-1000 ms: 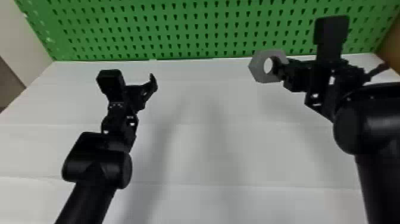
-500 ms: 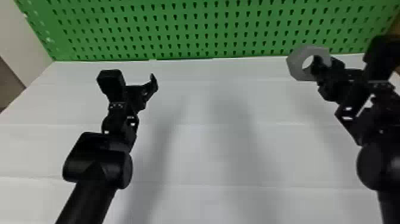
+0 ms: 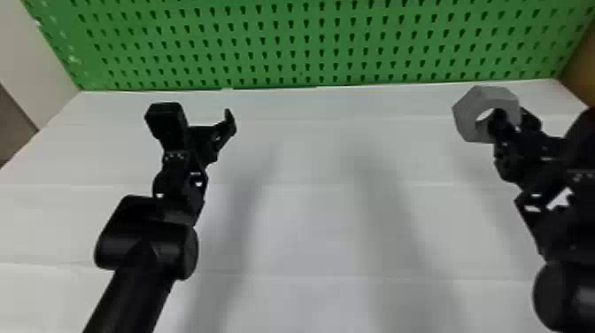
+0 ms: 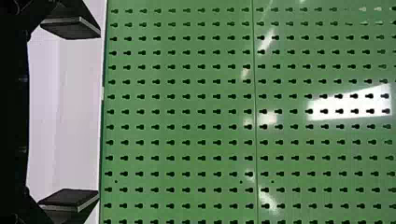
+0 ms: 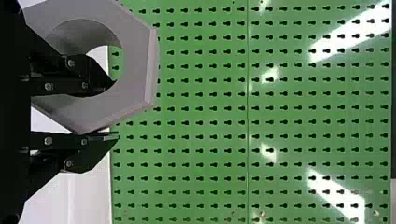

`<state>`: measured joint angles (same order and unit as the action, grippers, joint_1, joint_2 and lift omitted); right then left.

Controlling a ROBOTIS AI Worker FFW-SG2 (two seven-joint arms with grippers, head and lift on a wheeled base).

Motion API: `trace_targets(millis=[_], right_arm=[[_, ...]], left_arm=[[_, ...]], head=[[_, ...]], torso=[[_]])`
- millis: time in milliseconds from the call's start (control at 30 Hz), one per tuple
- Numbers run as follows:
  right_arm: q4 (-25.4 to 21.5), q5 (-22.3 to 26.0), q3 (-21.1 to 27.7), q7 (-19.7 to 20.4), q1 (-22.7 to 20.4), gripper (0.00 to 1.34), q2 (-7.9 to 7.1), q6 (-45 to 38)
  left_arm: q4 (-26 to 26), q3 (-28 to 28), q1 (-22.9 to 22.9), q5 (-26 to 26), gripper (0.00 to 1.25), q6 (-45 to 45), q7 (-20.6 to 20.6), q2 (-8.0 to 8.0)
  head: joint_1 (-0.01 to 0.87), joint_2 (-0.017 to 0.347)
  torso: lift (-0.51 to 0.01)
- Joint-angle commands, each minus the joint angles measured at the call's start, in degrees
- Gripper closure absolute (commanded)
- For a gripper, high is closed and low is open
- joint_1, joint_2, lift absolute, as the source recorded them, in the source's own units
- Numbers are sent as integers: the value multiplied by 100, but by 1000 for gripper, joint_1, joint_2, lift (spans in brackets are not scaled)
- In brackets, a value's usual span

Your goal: Pick up the hex nut

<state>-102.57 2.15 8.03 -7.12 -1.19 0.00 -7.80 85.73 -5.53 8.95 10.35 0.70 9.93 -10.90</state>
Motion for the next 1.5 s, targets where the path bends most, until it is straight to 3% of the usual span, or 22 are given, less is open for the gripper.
trace_targets(millis=[0, 767, 1467], right_arm=[[105, 4, -64, 44, -180, 1046, 5, 358], [360, 22, -556, 308, -461, 1046, 5, 1035], [404, -4, -600, 343, -453, 1046, 5, 1070]], left_arm=[[-3, -1, 1, 3, 81, 0, 0, 0], [5, -1, -78, 73, 81, 88, 0, 26], [5, -1, -95, 73, 81, 88, 0, 26]], head=[[785, 149], [785, 150], [785, 150]], torso=[[-81], [-81], [-81]])
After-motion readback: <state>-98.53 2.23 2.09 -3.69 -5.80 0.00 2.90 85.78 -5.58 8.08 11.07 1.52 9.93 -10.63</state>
